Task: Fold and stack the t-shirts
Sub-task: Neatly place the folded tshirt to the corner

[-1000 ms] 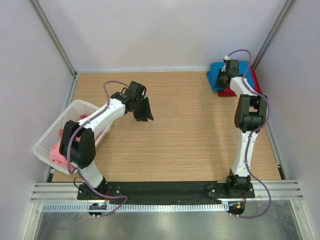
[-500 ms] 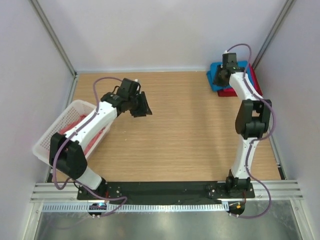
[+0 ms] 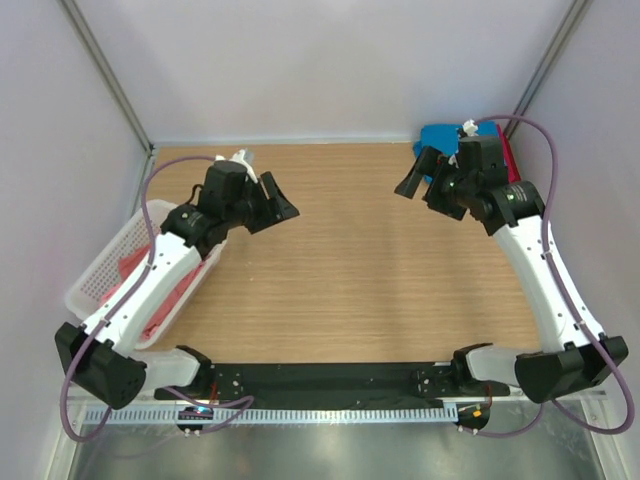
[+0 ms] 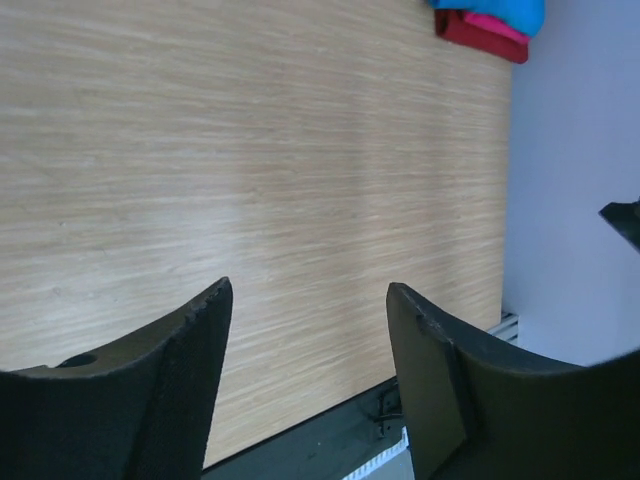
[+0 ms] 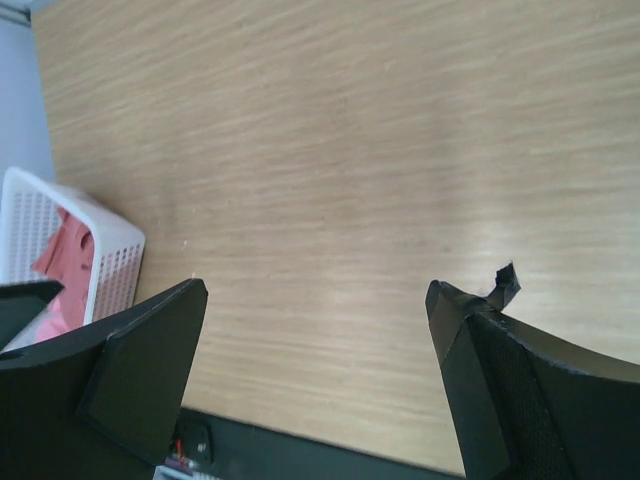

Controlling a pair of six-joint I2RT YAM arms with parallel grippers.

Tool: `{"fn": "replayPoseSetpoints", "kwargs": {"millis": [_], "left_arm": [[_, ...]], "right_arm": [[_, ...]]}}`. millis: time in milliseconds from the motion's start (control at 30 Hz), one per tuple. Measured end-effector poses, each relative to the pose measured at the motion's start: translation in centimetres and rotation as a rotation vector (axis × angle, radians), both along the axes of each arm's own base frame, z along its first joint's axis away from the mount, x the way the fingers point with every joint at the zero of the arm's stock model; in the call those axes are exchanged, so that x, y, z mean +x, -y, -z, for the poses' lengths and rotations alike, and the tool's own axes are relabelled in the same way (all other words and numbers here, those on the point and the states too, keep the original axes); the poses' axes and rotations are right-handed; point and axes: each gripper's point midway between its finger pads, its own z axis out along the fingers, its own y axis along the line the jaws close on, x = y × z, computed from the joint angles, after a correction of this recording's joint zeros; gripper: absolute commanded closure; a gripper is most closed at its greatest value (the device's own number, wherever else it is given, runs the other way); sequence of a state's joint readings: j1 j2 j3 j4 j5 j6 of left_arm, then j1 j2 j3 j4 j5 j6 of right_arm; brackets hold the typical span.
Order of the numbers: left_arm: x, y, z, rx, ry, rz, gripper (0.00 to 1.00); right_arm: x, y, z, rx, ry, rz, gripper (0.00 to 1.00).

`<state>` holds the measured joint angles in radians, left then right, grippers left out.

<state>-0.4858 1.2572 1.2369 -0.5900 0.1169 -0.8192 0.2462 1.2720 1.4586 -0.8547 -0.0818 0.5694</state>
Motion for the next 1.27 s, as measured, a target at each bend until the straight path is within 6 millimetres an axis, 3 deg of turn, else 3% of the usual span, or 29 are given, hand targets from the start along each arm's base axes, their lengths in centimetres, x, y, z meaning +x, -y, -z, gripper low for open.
{"fn": "replayPoseSetpoints", "kwargs": {"millis": [67,100,133,200,333,600,867,1267], "left_arm": [[0.0,-0.1,-1.5,0.002,0.027,0.013,0.22],[0.1,-0.2,-2.6,-0.004,0.042,0.015,0.05],[0.0,-0.3,-3.4,-0.007,0.057,0.018,0.0],[-0.5,-0.5,-5.0,-0.031,0.077,0.013,0.0],[-2.5,-0.9,-6.1,-0.071,0.056,0.012,0.0],[-5.1,-0.9,-5.0,-0.096,-0.024,0.054,0.0],[-6.9,-0.3,-5.6,-0.163,-0.02,0.112,0.0],[-6.9,-0.1,-6.4,-0.17,0.026,0.146,0.0]], "right_arm": [[-1.4,-0.1,-0.2,0.016,-0.035,-0.012,0.0],[-2.0,-0.1,-0.3,0.019,-0.053,-0.018,0.0],[-2.5,-0.1,-0.6,0.02,-0.062,-0.023,0.0],[-3.4,0.0,-1.3,0.024,-0.069,-0.032,0.0],[-5.7,0.5,-2.8,0.03,-0.052,-0.039,0.0],[-9.3,1.1,-3.9,0.053,-0.009,-0.046,0.0],[-9.3,1.0,-3.9,0.056,-0.015,-0.047,0.0],[-9.5,1.1,-3.9,0.062,-0.011,-0.043,0.0]]}}
